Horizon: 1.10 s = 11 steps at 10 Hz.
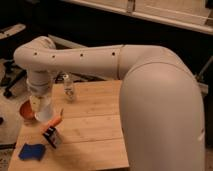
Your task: Place the ceramic cup over the eraser
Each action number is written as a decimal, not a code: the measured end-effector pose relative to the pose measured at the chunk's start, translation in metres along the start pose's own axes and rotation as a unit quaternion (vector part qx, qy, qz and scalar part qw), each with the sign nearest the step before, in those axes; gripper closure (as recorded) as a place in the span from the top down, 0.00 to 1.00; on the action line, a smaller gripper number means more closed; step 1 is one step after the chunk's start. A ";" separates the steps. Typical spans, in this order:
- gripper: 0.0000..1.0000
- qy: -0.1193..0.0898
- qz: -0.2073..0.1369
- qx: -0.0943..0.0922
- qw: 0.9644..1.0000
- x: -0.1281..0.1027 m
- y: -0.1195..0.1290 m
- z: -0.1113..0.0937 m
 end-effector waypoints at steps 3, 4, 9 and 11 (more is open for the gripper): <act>0.00 0.018 -0.003 -0.006 1.000 0.008 0.014 -0.008; 0.00 0.022 -0.003 -0.010 1.000 0.010 0.020 -0.010; 0.00 0.026 -0.007 -0.043 0.999 0.010 0.046 -0.004; 0.00 0.030 -0.009 -0.050 0.998 0.013 0.052 0.001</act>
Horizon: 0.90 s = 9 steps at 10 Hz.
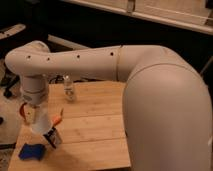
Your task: Place the ceramic cup over the eraser
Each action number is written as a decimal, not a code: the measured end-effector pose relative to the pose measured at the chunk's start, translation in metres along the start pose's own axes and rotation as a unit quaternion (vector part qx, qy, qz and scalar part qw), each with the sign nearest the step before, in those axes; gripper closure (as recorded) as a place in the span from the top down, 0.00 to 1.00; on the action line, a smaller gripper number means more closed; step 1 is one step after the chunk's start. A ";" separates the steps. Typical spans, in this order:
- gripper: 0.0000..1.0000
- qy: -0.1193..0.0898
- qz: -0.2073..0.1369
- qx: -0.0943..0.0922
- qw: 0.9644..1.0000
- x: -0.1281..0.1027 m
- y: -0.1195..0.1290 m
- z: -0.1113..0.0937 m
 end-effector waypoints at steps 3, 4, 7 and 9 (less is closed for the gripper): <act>0.00 0.006 0.006 0.002 1.000 0.007 0.000 0.004; 0.00 0.008 0.008 0.004 1.000 0.010 0.000 0.006; 0.00 0.015 0.014 0.008 1.000 0.018 -0.002 0.011; 0.00 0.019 0.017 0.009 1.000 0.022 -0.002 0.014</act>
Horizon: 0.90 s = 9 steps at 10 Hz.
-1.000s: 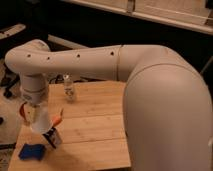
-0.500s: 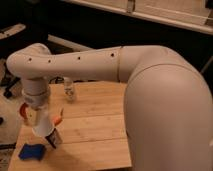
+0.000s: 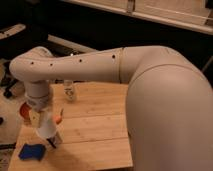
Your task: Place the ceramic cup over the eraser
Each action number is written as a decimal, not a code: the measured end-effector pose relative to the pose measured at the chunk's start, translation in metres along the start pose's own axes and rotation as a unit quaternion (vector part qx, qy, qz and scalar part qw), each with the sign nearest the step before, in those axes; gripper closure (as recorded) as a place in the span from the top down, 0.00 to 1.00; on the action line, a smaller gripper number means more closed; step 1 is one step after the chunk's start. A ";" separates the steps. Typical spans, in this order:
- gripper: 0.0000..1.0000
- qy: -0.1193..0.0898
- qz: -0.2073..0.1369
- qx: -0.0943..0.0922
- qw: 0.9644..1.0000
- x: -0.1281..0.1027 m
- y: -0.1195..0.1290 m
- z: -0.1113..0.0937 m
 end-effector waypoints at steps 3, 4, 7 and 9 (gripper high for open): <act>0.00 0.007 0.003 0.005 1.000 0.006 -0.002 0.006; 0.00 0.007 0.003 0.008 1.000 0.006 -0.002 0.008; 0.00 0.000 0.003 0.015 1.000 0.004 -0.006 0.017; 0.00 -0.004 0.005 0.018 1.000 0.004 -0.008 0.022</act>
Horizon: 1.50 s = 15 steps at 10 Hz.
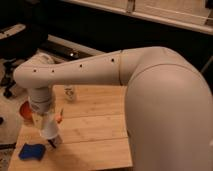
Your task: Place the ceramic cup over the eraser
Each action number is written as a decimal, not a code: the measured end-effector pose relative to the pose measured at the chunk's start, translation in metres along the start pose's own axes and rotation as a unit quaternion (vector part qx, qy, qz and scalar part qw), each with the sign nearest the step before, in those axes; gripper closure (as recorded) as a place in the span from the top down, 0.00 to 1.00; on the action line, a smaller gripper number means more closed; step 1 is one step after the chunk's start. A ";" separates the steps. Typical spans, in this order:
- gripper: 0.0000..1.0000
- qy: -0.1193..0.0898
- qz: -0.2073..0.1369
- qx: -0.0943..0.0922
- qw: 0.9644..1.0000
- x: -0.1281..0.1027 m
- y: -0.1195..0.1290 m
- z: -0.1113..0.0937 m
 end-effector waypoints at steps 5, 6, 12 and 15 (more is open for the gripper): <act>0.00 -0.003 -0.003 -0.002 1.000 0.003 0.002 0.015; 0.00 -0.002 -0.005 -0.004 1.000 0.004 0.002 0.021; 0.11 0.024 -0.005 0.005 1.000 0.015 -0.012 0.043; 0.39 0.031 -0.007 0.005 0.999 0.013 -0.017 0.050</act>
